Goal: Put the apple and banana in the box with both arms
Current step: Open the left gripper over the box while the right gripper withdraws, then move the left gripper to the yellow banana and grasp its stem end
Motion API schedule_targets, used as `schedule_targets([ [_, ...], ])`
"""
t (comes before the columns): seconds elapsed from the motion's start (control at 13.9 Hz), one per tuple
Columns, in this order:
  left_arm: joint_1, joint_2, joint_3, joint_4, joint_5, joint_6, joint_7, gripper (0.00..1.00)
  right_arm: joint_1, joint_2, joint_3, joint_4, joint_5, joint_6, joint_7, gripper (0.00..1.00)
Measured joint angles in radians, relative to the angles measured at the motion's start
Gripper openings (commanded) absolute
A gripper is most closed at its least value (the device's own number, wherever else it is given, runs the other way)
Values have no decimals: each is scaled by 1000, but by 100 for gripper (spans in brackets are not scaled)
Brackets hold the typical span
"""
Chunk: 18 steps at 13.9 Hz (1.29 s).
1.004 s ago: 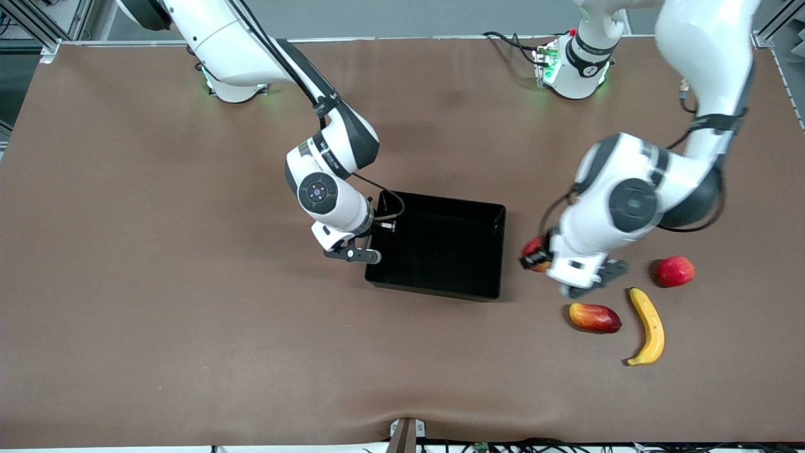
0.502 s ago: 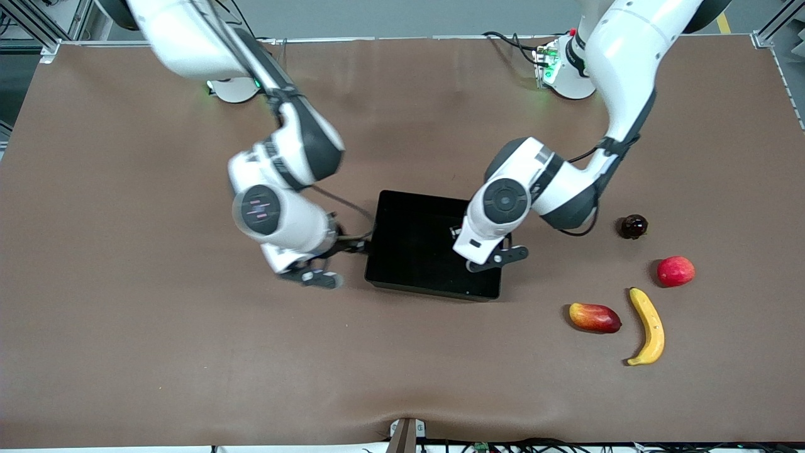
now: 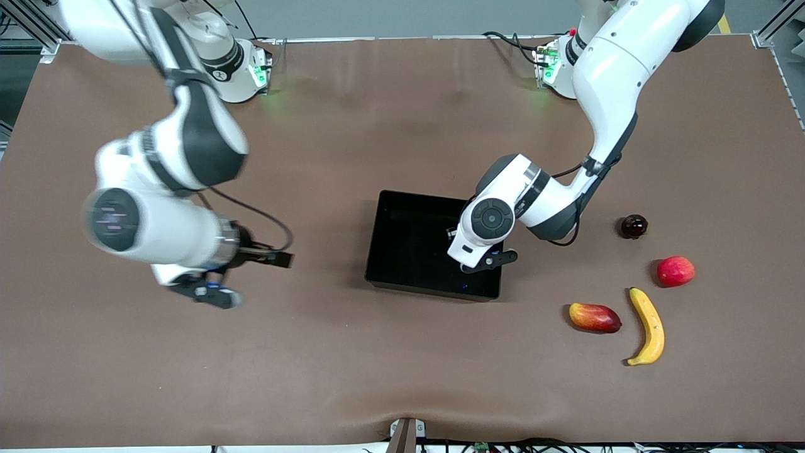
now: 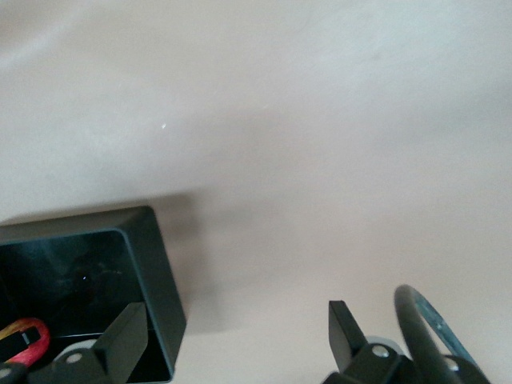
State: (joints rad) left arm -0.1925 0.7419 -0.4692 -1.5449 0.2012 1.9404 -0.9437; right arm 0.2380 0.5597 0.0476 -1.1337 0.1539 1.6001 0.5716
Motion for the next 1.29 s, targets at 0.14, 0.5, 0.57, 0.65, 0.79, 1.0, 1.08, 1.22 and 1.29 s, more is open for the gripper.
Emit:
schedule_targets([
  [0.14, 0, 23, 1, 1, 0, 8, 0, 8, -71, -58, 0, 1, -23, -62, -88, 100],
  [0.5, -1, 35, 1, 9, 3, 40, 0, 100, -240, -195, -1, -30, -81, -151, -344, 100],
  [0.57, -1, 35, 0, 15, 17, 41, 0, 100, -262, -231, -1, -54, -84, -154, -391, 100],
  [0.65, -1, 32, -1, 26, 32, 42, 0, 100, -281, -273, -1, -83, -86, -156, -426, 100],
  [0.79, 5, 8, 0, 61, 47, 33, 0, 100, -304, -364, -1, -140, -89, -158, -459, 100],
  [1.0, 47, -97, 3, 113, 53, -45, 5, 100, -306, -515, 6, -253, -97, -167, -472, 100],
  [1.08, 77, -138, 4, 121, 53, -63, 19, 100, -306, -565, 9, -308, -101, -168, -482, 100],
  [1.22, 159, -197, 7, 123, 57, -82, 105, 100, -306, -639, 16, -400, -111, -167, -492, 100],
  [1.29, 209, -207, 8, 122, 67, -86, 189, 100, -306, -655, 20, -424, -116, -164, -496, 100],
])
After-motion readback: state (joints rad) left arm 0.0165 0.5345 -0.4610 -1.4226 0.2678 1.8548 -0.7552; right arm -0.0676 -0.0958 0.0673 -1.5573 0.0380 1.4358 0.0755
